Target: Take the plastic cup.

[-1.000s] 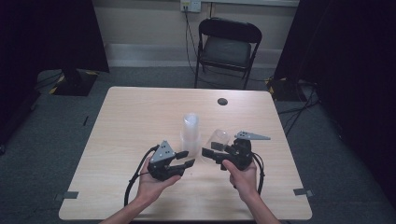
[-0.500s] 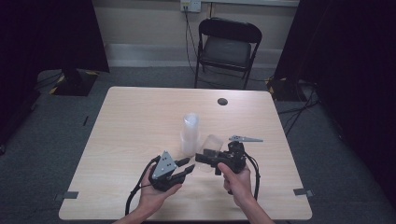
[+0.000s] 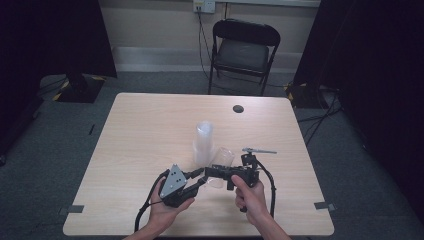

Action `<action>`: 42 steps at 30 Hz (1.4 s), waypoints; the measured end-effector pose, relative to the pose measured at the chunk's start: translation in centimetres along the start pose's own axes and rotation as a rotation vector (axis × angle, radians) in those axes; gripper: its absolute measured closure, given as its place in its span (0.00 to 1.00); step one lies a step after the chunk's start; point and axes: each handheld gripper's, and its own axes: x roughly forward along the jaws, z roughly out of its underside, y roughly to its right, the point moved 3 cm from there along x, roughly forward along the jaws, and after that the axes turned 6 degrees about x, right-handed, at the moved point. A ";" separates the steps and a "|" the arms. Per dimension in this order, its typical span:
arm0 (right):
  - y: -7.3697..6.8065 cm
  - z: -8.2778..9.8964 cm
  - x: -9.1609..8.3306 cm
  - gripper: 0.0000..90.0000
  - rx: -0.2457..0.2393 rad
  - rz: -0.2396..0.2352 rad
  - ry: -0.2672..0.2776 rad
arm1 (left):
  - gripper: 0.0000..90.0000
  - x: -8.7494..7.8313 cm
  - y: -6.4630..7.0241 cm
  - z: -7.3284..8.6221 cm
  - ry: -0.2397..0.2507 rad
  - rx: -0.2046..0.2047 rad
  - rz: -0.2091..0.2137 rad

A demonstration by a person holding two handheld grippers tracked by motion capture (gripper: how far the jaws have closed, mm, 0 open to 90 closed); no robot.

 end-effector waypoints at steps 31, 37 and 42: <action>-0.9 0.7 1.0 0.28 -0.014 -0.019 -0.010 | 0.95 0.5 0.3 -0.1 0.072 0.084 -0.053; -0.7 0.6 0.9 0.20 -0.043 0.011 0.011 | 0.97 0.5 0.1 -0.1 0.055 0.068 -0.044; -0.8 0.6 0.9 0.20 -0.066 0.020 0.008 | 0.97 0.4 0.0 -0.1 0.056 0.050 -0.037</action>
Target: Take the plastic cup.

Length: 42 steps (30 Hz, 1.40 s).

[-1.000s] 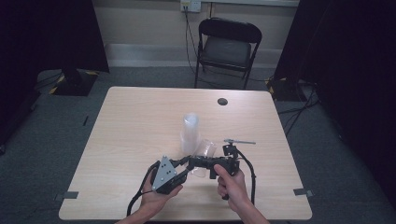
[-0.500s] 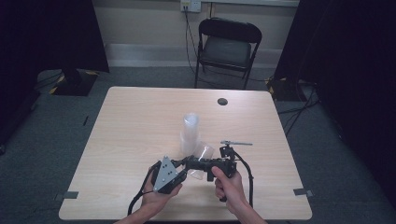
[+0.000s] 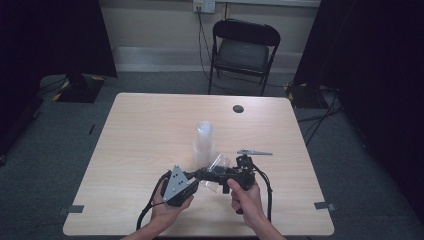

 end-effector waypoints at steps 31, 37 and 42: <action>0.3 -0.2 -0.9 0.19 -0.013 -0.003 0.004 | 0.98 -0.3 -2.8 0.4 -0.045 -0.156 0.008; 0.6 -0.2 -1.2 0.20 -0.045 0.024 0.014 | 0.98 -0.5 -3.2 0.5 -0.061 -0.186 0.025; 0.6 -0.2 -1.5 0.22 -0.093 0.057 0.009 | 0.98 -0.5 -3.3 0.3 -0.069 -0.203 0.034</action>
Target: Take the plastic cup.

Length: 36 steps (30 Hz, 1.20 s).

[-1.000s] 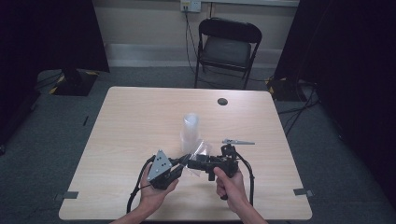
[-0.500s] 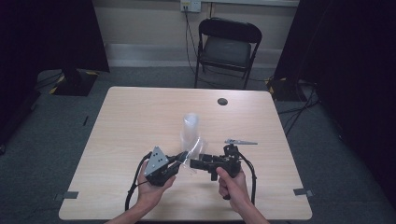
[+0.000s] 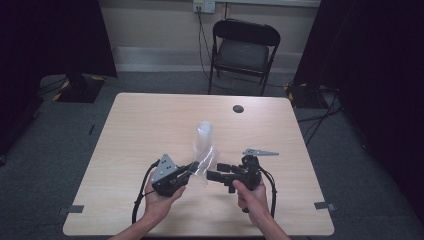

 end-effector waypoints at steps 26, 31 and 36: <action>0.1 0.7 -2.6 0.32 -0.233 0.196 0.028 | 0.98 0.8 -0.2 -0.6 -0.175 -0.036 0.191; 0.1 0.7 -3.8 0.32 -0.288 0.236 0.066 | 0.98 0.6 -0.4 -0.5 -0.202 -0.031 0.217; 0.0 0.9 -4.0 0.32 -0.348 0.266 0.066 | 0.98 0.6 -0.8 -0.5 -0.253 -0.028 0.264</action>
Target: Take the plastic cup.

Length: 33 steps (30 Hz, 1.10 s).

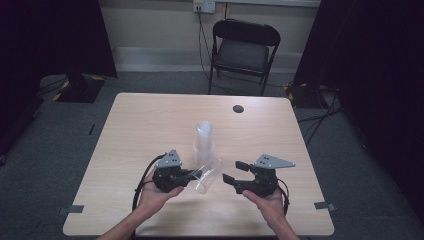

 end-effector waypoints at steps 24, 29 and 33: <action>-3.1 1.4 2.9 0.18 -0.330 -0.089 -0.186 | 0.98 1.8 -0.4 0.4 -0.286 -0.037 0.159; -3.6 1.8 3.3 0.16 -0.400 -0.096 -0.230 | 0.97 1.7 -0.8 0.2 -0.302 -0.071 0.194; -3.8 2.3 3.8 0.15 -0.404 -0.086 -0.252 | 0.99 1.4 -1.0 -0.3 -0.262 -0.131 0.236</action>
